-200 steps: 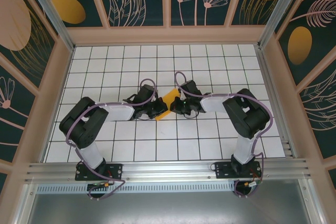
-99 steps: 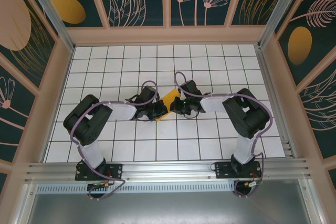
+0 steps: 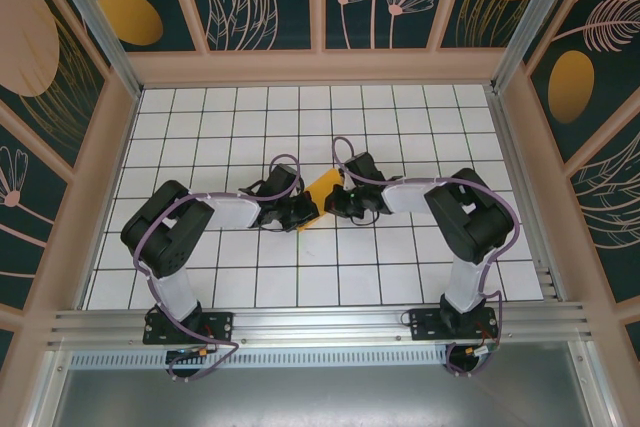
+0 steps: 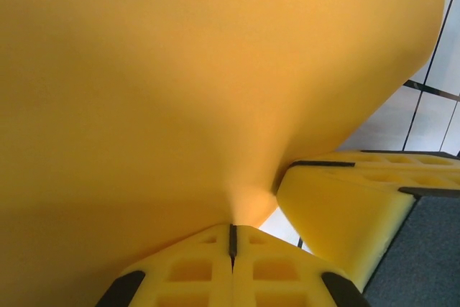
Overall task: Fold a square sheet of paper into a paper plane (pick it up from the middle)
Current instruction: First fold in half a square sheet of paper at the center of the table.
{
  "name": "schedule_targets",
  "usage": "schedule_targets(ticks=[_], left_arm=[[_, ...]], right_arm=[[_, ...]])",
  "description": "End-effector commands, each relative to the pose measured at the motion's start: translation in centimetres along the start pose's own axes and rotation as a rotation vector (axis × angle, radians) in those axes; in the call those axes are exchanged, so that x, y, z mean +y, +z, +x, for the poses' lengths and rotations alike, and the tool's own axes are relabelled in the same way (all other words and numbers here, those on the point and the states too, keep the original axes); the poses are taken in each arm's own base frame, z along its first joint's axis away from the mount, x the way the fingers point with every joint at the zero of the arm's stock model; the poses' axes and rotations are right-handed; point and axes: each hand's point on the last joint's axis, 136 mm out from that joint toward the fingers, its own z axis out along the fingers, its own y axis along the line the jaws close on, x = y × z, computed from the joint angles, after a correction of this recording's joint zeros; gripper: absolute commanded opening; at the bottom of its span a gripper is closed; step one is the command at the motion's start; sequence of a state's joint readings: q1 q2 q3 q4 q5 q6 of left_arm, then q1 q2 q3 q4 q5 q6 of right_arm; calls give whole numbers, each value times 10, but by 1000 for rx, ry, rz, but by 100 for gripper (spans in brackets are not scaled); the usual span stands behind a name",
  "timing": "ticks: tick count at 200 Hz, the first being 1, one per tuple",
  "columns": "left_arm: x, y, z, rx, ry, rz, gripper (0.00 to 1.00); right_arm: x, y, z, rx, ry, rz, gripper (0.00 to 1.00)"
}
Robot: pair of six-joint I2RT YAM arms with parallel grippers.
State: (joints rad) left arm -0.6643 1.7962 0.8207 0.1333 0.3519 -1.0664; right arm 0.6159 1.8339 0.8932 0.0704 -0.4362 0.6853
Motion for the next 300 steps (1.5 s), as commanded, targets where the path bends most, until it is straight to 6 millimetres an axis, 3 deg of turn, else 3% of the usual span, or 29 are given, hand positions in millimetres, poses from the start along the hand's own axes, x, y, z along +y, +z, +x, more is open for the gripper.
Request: schedule_targets(ticks=[1,20,26,103,128,154,177,196,232,264,300], left_arm=[[45,6,17,52,-33,-167,0],[52,5,21,60,-40,-184,0],[53,5,22,63,-39,-186,0],[64,1,30,76,-47,-205,0],[64,1,29,73,-46,-204,0],[61,2,28,70,-44,-198,0],[58,4,26,67,-40,-191,0],[57,4,25,66,-39,-188,0],[56,3,24,62,-36,-184,0],[54,2,24,60,-31,-179,0],[44,0,19,45,-7,-149,0]], right_arm=[[-36,-1,-11,-23,37,110,0],[-40,-3,-16,-32,40,117,0],[-50,-9,-28,-59,62,130,0],[-98,-28,-74,-127,99,183,0],[-92,-37,-86,-149,78,164,0],[-57,-53,-94,-182,11,70,0],[-28,-63,-87,-189,-49,-2,0],[-16,-57,-71,-155,-68,-23,0],[-11,-34,-46,-79,-45,-54,0],[-4,-20,-36,-41,-54,-84,0],[-17,-9,-30,-4,-34,-55,0]])
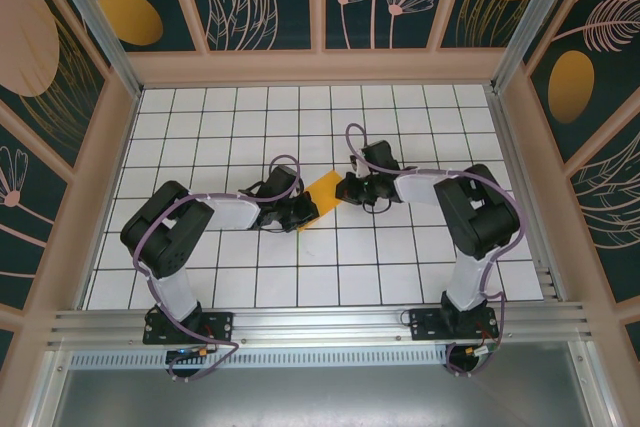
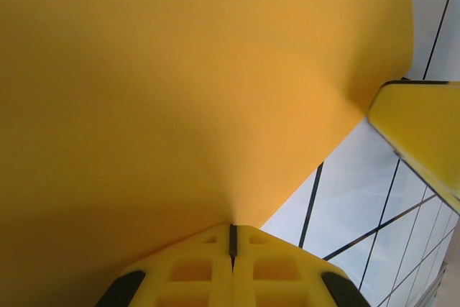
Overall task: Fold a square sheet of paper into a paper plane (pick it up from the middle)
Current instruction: First fold in half a square sheet of paper at the center of the table.
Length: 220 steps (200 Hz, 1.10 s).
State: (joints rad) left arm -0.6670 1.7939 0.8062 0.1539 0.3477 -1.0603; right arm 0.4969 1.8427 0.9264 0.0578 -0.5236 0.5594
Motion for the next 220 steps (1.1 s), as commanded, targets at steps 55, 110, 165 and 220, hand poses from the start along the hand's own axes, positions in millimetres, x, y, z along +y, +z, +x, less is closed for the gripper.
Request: schedule_targets(ticks=[55,110,165,220], left_arm=[[-45,-22,-10,-40,231,100,0],[-58,-3,-17,-26,323,140,0],[-52,17,-15,15,341,143,0],[-42,24,-11,40,342,132,0]], right_arm=[[-38,17,24,81,47,96,0],[-44,20,30,102,67,111,0],[-48,20,33,113,76,121,0],[-54,22,36,120,85,140,0]])
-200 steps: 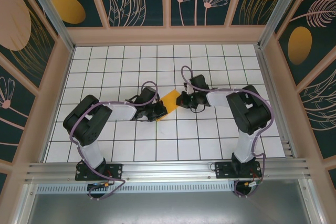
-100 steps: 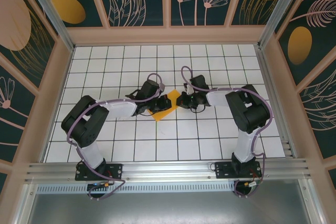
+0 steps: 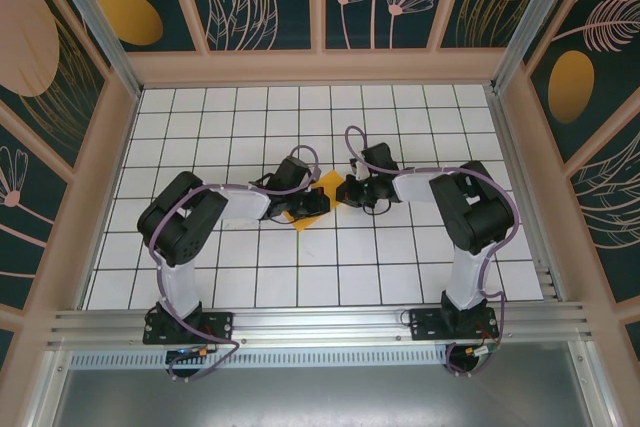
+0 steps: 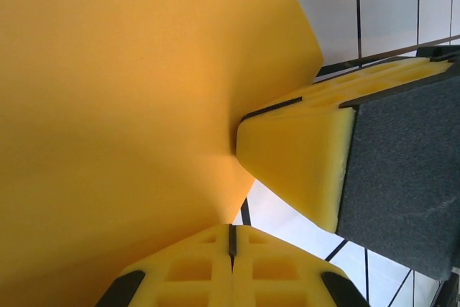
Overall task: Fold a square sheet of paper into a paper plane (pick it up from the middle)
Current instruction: First fold in half a square sheet of paper at the center of the table.
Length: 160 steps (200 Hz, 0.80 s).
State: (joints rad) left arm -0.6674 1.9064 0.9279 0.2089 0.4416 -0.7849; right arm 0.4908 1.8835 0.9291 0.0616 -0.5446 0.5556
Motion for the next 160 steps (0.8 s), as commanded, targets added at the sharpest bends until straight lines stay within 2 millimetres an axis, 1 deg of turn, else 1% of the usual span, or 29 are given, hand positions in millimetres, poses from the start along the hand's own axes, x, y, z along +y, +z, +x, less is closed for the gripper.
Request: schedule_targets(ticks=[1,10,41,65,91,113,160], left_arm=[[-7,4,-3,0,43,26,0],[-3,5,0,9,41,13,0],[20,5,15,34,33,-53,0],[39,-1,29,44,36,-108,0],[53,-7,43,50,36,-136,0],[61,-11,55,63,26,-138,0],[70,-21,74,98,38,-149,0]], right_arm=[[-45,15,30,88,70,138,0],[-47,15,30,90,70,146,0],[-57,16,33,100,83,190,0],[-66,15,35,108,98,218,0],[-77,14,37,117,115,249,0],[-85,12,39,123,126,272,0],[-100,11,44,135,147,315,0]])
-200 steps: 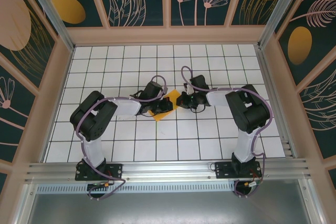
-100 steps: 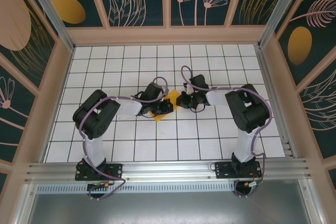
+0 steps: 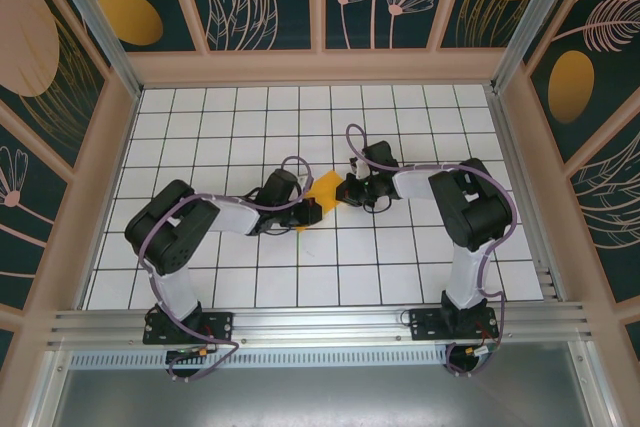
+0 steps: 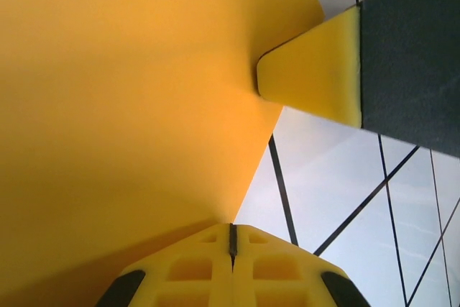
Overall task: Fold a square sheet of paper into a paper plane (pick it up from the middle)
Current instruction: First fold in half a square sheet of paper at the center of the table.
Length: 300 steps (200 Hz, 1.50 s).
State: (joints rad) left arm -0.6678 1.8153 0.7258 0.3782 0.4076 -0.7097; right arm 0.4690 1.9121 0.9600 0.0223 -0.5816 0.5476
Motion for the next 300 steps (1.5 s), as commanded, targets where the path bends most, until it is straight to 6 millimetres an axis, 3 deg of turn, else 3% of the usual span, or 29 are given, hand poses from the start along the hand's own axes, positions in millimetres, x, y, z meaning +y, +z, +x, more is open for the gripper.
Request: schedule_targets(ticks=[1,164,231,270,300], left_arm=[[47,-7,58,169,-58,-156,0],[82,-37,108,220,-104,-246,0],[75,-46,111,213,-94,-215,0],[65,-48,97,177,-83,-208,0],[33,-55,43,34,-54,-191,0]], right_arm=[[-96,11,43,99,125,321,0],[-106,10,45,104,139,345,0],[-108,9,47,107,145,353,0],[-102,8,43,101,137,340,0],[-73,2,20,58,87,275,0]])
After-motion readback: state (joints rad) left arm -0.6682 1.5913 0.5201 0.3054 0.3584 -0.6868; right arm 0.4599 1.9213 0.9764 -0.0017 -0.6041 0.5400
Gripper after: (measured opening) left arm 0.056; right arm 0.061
